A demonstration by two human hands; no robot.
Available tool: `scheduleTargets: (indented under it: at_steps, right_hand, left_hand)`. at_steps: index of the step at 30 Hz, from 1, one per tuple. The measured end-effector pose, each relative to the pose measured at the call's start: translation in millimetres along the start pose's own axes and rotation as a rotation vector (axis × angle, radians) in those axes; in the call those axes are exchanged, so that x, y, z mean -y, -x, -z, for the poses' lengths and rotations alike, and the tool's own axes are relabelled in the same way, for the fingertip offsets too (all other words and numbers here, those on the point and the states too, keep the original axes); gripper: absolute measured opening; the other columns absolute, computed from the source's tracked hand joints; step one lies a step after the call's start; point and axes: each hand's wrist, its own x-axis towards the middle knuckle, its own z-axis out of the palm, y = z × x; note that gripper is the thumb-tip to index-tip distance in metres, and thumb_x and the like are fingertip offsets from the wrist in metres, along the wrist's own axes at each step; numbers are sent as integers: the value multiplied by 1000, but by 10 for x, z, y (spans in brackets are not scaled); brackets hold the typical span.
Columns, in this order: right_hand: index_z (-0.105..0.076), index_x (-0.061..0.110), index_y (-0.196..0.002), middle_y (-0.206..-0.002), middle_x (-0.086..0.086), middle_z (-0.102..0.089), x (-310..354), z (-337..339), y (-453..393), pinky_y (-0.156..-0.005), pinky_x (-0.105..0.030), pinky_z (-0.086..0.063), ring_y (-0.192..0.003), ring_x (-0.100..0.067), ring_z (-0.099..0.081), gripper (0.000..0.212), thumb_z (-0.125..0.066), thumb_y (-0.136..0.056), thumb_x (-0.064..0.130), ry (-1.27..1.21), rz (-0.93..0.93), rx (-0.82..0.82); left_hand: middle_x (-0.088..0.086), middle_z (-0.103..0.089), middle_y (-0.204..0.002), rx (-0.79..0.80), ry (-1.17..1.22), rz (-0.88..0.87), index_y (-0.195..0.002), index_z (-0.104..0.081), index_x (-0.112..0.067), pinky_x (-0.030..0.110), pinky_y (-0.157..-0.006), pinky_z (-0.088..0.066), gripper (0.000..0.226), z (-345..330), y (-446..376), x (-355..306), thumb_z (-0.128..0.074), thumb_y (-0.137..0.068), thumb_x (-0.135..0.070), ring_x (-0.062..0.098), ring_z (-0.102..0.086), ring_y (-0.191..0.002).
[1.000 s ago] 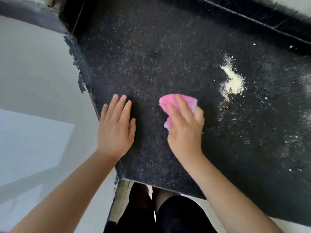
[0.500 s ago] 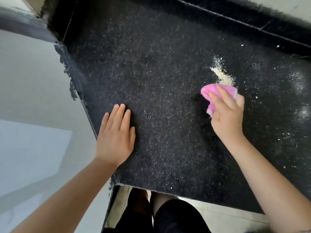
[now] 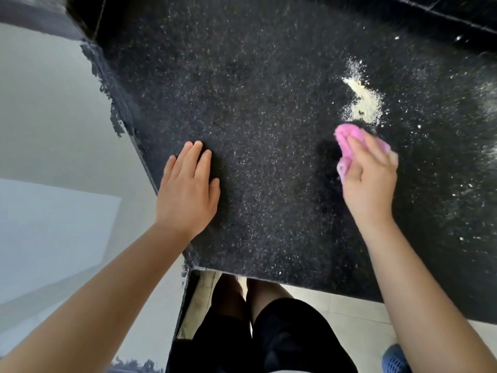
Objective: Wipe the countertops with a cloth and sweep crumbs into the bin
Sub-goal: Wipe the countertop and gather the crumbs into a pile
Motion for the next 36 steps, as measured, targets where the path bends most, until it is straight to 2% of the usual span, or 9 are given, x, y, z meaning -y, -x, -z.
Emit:
scheduleTargets:
  at_steps: [2, 7, 10, 16, 21, 25, 28, 31, 36]
  right_hand:
    - [-65, 7, -107, -116, -3, -59, 292, -38, 163, -77, -23, -25, -104, -31, -45, 46, -35, -73, 10, -24, 128, 10]
    - [-56, 19, -111, -127, 0, -54, 1098, -383, 1165, -78, -37, -34, -103, -34, -45, 44, -38, -71, 15, -135, 206, 174]
    - [-57, 17, -114, -126, 0, -56, 1134, -497, 1488, -84, -44, -42, -109, -30, -42, 41, -40, -76, 16, -138, 218, 231]
    - [-64, 12, -107, -119, -9, -61, 85, -158, 1173, -79, -32, -35, -95, -27, -42, 38, -39, -78, 13, 30, 205, 131]
    - [-61, 6, -115, -128, -11, -54, -649, 55, 304, -77, -2, -15, -104, -42, -48, 52, -33, -72, 3, 144, 38, 85]
    - [-65, 1, -105, -118, -18, -60, -337, 176, 324, -79, -23, -26, -93, -46, -50, 46, -31, -75, 9, 9, 265, -18]
    - [-65, 8, -106, -118, -10, -61, -101, 120, 915, -75, -39, -45, -96, -30, -42, 43, -37, -74, 8, -66, 457, 114]
    - [-66, 13, -107, -119, -3, -61, -295, 65, 1268, -77, -36, -46, -96, -23, -39, 40, -50, -72, 1, 0, 567, 168]
    - [-64, 12, -112, -125, -3, -57, -963, 146, 699, -81, -34, -30, -101, -38, -55, 49, -29, -78, 16, 174, 292, 226]
  left_hand:
    - [26, -50, -129, -13, 45, 25, -121, -51, 9, 52, -103, -25, 43, 51, 13, 42, -42, -87, -16, 42, -40, -125]
    - [28, -63, -94, -228, 105, -8, -78, -65, 9, 53, -84, -44, 33, 114, 219, 280, -39, -85, -11, 48, -56, -102]
    - [28, -63, -94, -272, 101, 24, -72, -64, 7, 49, -82, -45, 31, 136, 410, 257, -41, -83, -10, 48, -56, -100]
    - [27, -62, -104, -273, 109, 79, -84, -66, 7, 44, -92, -37, 33, 5, 677, -58, -40, -85, -14, 45, -52, -110]
    - [28, -60, -113, -212, 24, 34, -99, -64, 9, 52, -96, -31, 39, -130, 843, -449, -38, -84, -16, 46, -50, -113]
    - [27, -55, -123, -125, -72, 90, -113, -58, 9, 52, -97, -22, 48, -219, 914, -689, -33, -86, -22, 43, -47, -118]
    - [24, -57, -122, -55, -152, 114, -114, -59, 6, 50, -94, -24, 46, -306, 922, -799, -40, -85, -25, 39, -52, -115]
    - [20, -52, -129, -28, -143, 148, -121, -55, 2, 43, -98, -22, 42, -333, 931, -890, -49, -87, -21, 35, -49, -120]
    - [18, -44, -137, -4, -102, 174, -129, -46, 1, 40, -103, -16, 49, -339, 969, -891, -39, -89, -27, 32, -40, -129]
